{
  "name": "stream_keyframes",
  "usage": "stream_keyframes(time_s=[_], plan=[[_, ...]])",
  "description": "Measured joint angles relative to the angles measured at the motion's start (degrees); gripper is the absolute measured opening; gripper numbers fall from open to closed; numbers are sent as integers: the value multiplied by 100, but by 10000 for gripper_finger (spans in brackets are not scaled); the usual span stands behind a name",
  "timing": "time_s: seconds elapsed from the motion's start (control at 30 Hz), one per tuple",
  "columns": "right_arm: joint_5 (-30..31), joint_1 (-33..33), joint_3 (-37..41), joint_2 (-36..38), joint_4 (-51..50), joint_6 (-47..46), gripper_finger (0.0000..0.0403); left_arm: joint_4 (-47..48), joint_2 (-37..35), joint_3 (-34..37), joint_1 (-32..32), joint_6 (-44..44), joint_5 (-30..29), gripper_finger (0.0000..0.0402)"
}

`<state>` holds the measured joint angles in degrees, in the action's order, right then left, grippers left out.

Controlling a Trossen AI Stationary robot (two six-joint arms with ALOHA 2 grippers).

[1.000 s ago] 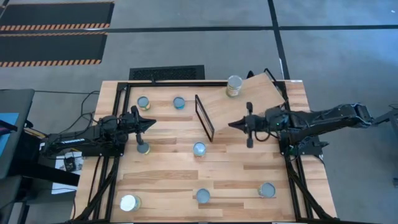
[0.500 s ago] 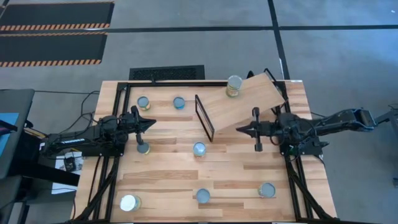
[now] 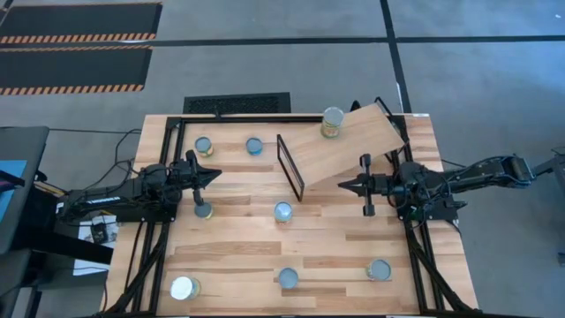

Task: Pick and place cans onto a shelf
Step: Put the canned peaches on the shelf

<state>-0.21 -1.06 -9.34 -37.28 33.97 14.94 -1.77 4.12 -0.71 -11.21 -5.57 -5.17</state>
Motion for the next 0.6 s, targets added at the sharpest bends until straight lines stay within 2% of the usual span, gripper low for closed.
stream_keyframes(time_s=[0.1,0.37,0.53,0.6], plan=[[-148,261,-11,55,-39,8,6,1,0,0,-1,0,-1,0],[-1681,1454,-8,136,-490,-378,4,-32,0,0,1,0,-9,0],[-1761,1898,117,191,-476,-467,3,-39,0,0,1,-83,-11,0],[-1542,1941,223,371,-421,-526,2,-87,0,0,1,-229,-13,0]])
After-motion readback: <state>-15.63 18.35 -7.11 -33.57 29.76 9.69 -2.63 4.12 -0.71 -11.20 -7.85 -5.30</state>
